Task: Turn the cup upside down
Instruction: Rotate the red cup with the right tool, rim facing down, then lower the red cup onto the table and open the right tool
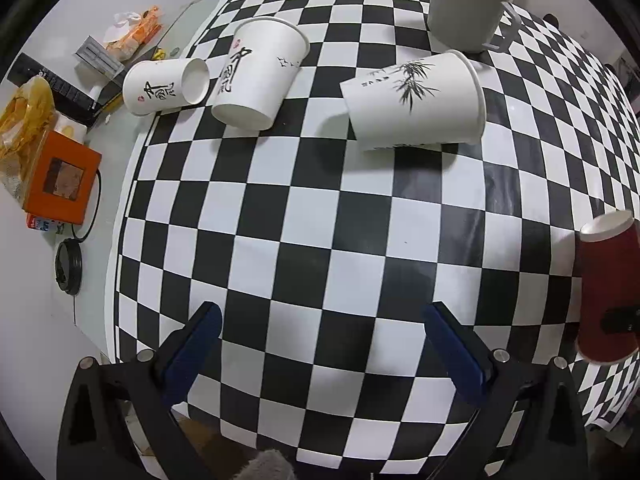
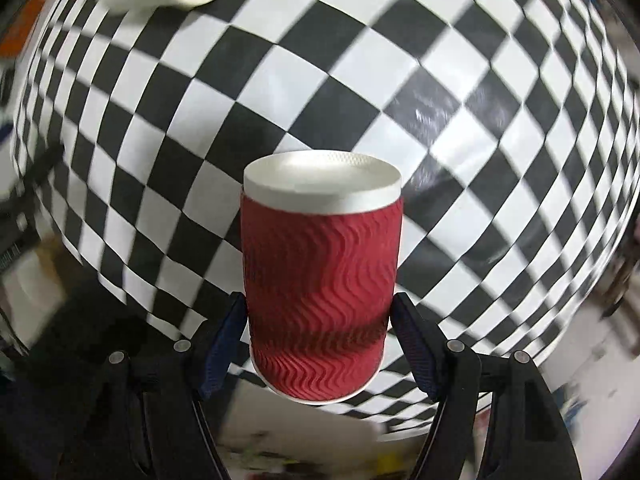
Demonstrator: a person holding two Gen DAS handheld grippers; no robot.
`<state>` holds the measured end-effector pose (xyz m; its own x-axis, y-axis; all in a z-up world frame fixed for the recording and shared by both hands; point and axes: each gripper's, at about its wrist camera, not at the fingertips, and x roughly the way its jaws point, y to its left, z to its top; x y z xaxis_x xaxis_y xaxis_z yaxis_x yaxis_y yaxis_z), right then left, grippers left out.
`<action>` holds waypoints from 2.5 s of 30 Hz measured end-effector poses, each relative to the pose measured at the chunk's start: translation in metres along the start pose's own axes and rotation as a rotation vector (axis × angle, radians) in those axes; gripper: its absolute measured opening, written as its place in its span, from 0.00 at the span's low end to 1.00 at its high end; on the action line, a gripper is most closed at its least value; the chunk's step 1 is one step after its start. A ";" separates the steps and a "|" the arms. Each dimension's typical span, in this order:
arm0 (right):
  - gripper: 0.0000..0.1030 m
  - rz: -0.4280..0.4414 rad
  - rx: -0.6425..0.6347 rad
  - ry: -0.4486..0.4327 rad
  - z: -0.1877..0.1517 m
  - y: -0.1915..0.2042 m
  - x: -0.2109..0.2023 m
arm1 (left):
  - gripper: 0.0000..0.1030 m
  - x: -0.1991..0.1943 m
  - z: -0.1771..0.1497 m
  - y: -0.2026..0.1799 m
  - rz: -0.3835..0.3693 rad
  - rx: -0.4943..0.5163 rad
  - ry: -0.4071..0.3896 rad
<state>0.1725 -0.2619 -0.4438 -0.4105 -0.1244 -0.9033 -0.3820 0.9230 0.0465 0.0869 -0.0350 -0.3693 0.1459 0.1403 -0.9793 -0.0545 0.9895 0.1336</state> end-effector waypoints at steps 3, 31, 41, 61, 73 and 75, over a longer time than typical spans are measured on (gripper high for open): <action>0.73 0.062 0.075 0.033 -0.001 -0.011 0.009 | 1.00 0.001 0.000 -0.003 -0.008 -0.001 0.007; 0.68 0.084 0.370 -0.617 -0.018 -0.054 -0.094 | 1.00 0.007 0.045 -0.022 -0.038 0.035 0.029; 0.68 -0.069 0.457 -0.983 -0.035 -0.032 -0.078 | 1.00 0.005 0.047 -0.042 -0.039 0.078 0.007; 0.99 -0.122 0.583 -0.851 -0.126 -0.016 -0.053 | 1.00 -0.074 0.021 -0.061 -0.106 0.104 -0.155; 0.99 -0.192 0.666 -0.879 -0.238 0.007 -0.154 | 1.00 -0.223 0.000 -0.054 -0.177 0.126 -0.341; 0.99 -0.194 0.666 -0.887 -0.254 0.013 -0.172 | 1.00 -0.245 -0.004 -0.052 -0.180 0.125 -0.365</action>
<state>0.0281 -0.3209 -0.1796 0.4433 -0.2295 -0.8665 0.2523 0.9595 -0.1250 0.0505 -0.1205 -0.1373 0.4836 -0.0543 -0.8736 0.1205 0.9927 0.0049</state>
